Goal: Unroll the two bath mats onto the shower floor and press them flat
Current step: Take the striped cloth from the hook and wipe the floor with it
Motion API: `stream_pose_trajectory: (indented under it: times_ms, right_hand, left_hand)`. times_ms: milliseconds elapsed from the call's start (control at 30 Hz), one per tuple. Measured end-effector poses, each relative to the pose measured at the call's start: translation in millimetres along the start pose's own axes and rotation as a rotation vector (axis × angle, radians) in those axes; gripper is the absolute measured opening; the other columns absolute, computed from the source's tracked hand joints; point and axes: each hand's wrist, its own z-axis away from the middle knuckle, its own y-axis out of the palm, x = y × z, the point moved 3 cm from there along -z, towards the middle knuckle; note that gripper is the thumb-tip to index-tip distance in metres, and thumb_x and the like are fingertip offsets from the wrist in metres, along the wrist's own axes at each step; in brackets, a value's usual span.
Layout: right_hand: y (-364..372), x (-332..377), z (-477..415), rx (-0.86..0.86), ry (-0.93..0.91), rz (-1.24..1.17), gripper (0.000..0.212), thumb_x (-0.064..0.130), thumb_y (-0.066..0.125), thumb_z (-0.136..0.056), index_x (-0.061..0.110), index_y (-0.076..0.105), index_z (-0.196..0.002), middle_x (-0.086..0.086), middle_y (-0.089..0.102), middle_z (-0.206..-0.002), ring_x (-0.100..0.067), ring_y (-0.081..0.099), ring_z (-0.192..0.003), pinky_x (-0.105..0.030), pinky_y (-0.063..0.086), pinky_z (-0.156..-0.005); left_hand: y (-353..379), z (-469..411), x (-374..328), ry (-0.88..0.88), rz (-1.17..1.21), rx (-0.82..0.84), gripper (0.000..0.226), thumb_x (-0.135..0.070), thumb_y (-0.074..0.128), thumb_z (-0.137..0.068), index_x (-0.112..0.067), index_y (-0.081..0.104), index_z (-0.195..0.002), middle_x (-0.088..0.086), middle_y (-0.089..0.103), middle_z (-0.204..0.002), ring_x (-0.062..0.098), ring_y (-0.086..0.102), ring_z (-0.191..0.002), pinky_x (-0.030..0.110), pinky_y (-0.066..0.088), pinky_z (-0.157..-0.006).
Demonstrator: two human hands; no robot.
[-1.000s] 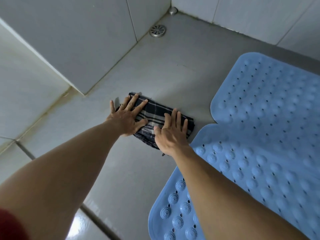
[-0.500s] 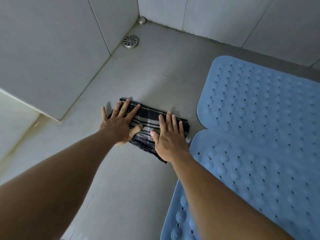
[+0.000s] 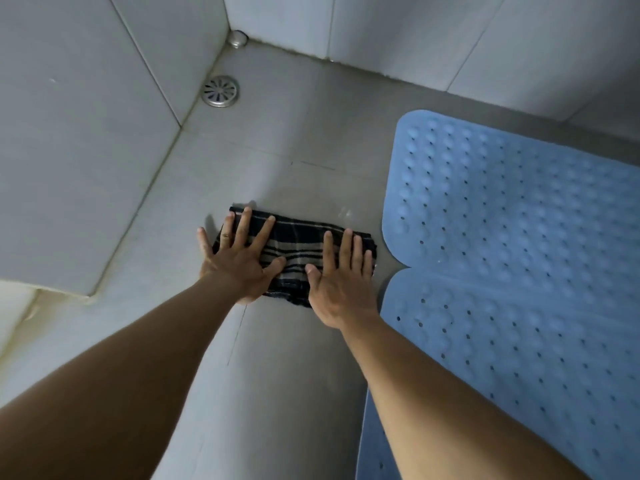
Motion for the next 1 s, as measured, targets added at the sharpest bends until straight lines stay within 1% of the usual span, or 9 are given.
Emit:
stream_pose_trajectory:
  times_ms: [100,267,433,533,667,833,933,1000]
  right_hand:
    - [-3.1,-4.7,-9.7,0.001,-0.009,0.008,0.067,0.052,0.009,-0.104,0.023,-0.022,-0.155,-0.012,-0.03,-0.161,-0.028,-0.028,-0.149,-0.048,-0.014,-0.121]
    - [-15.4,-10.0,-47.3,-0.051,-0.011,0.002,0.065,0.05,0.012,-0.104,0.024,-0.017,-0.157,-0.011,-0.027,-0.163,-0.027,-0.025,-0.15,-0.046,-0.016,-0.121]
    - [-35.0,-16.8,-80.7,-0.028,-0.013,0.004,0.066,0.05,0.012,-0.104,0.024,-0.017,-0.157,-0.011,-0.028,-0.162,-0.027,-0.023,-0.151,-0.045,-0.015,-0.121]
    - [-47.9,-21.6,-97.1,0.021,-0.017,0.012,0.066,0.05,0.01,-0.104,0.024,-0.023,-0.155,-0.01,-0.033,-0.16,-0.027,-0.027,-0.149,-0.046,-0.015,-0.121]
    - [-70.8,-32.2,-129.1,0.144,-0.027,-0.011,0.066,0.05,0.011,-0.105,0.025,-0.031,-0.151,-0.008,-0.041,-0.156,-0.026,-0.035,-0.145,-0.046,-0.018,-0.12]
    - [-87.4,-37.1,-142.4,0.227,-0.056,-0.061,0.068,0.047,0.016,-0.106,0.024,-0.03,-0.151,-0.009,-0.043,-0.154,-0.027,-0.037,-0.144,-0.046,-0.02,-0.119]
    - [-90.0,-35.5,-143.5,0.233,-0.06,-0.079,0.067,0.048,0.014,-0.106,0.024,-0.028,-0.152,-0.009,-0.041,-0.155,-0.027,-0.036,-0.145,-0.046,-0.019,-0.119]
    - [-91.1,-35.2,-146.3,0.221,-0.049,-0.095,0.067,0.05,0.012,-0.105,0.024,-0.028,-0.152,-0.009,-0.04,-0.156,-0.026,-0.035,-0.145,-0.045,-0.02,-0.119]
  left_hand:
    - [-4.8,-10.3,-0.8,0.013,-0.001,0.011,0.078,-0.077,0.008,-0.089,-0.044,-0.03,-0.148,0.0,-0.037,-0.158,0.027,-0.026,-0.149,0.068,-0.009,-0.115]
    - [-24.2,-47.8,2.5,0.041,0.002,-0.045,0.079,-0.081,0.004,-0.084,-0.046,-0.026,-0.149,-0.002,-0.032,-0.161,0.026,-0.022,-0.15,0.069,-0.01,-0.114]
    - [-47.0,-83.8,-3.1,0.033,-0.001,-0.027,0.08,-0.083,0.004,-0.083,-0.047,-0.027,-0.147,-0.004,-0.034,-0.16,0.025,-0.024,-0.15,0.07,-0.009,-0.114]
    - [-58.5,-100.8,-7.7,0.035,-0.014,-0.03,0.079,-0.08,0.007,-0.086,-0.046,-0.026,-0.148,-0.003,-0.033,-0.16,0.025,-0.024,-0.15,0.07,-0.009,-0.114]
    - [-74.6,-130.1,-18.3,-0.003,-0.005,-0.002,0.077,-0.079,0.011,-0.088,-0.047,-0.028,-0.147,-0.004,-0.034,-0.16,0.023,-0.027,-0.149,0.069,-0.01,-0.114]
    - [-91.7,-144.4,-27.0,-0.031,-0.072,0.075,0.078,-0.078,0.012,-0.089,-0.046,-0.031,-0.146,-0.003,-0.036,-0.158,0.024,-0.028,-0.148,0.067,-0.012,-0.114]
    - [-103.1,-142.1,-28.8,-0.03,-0.132,0.126,0.079,-0.077,0.012,-0.09,-0.043,-0.03,-0.147,0.0,-0.034,-0.159,0.024,-0.025,-0.149,0.066,-0.015,-0.114]
    - [-108.2,-145.1,-30.2,-0.053,-0.13,0.164,0.079,-0.077,0.015,-0.091,-0.044,-0.03,-0.147,-0.001,-0.033,-0.16,0.024,-0.024,-0.15,0.065,-0.016,-0.114]
